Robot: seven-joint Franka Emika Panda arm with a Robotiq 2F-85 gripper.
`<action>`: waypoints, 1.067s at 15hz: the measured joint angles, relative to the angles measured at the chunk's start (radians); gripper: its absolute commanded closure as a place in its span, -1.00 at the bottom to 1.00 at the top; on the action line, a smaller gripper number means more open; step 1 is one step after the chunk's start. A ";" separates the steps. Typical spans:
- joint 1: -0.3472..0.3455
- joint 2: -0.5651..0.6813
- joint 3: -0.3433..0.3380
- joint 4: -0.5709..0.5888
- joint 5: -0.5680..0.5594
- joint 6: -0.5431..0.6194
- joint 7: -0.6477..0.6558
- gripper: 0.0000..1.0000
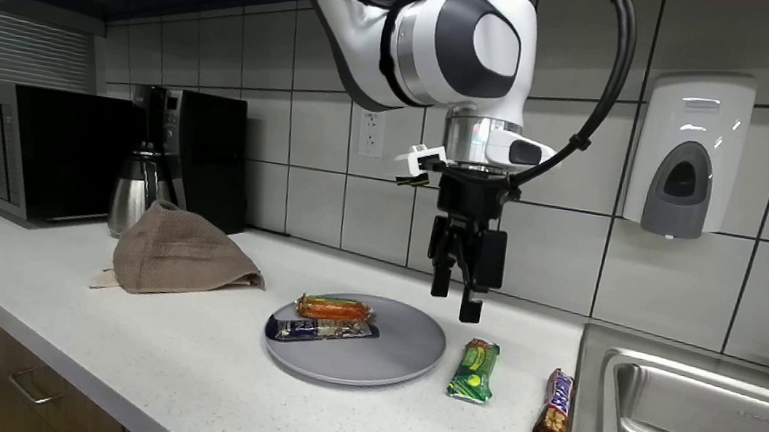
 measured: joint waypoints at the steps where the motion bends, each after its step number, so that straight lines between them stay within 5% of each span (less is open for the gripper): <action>1: 0.000 0.003 0.000 0.000 -0.010 0.000 -0.003 -1.00; 16: -0.025 0.106 -0.011 0.059 -0.042 0.066 -0.239 -1.00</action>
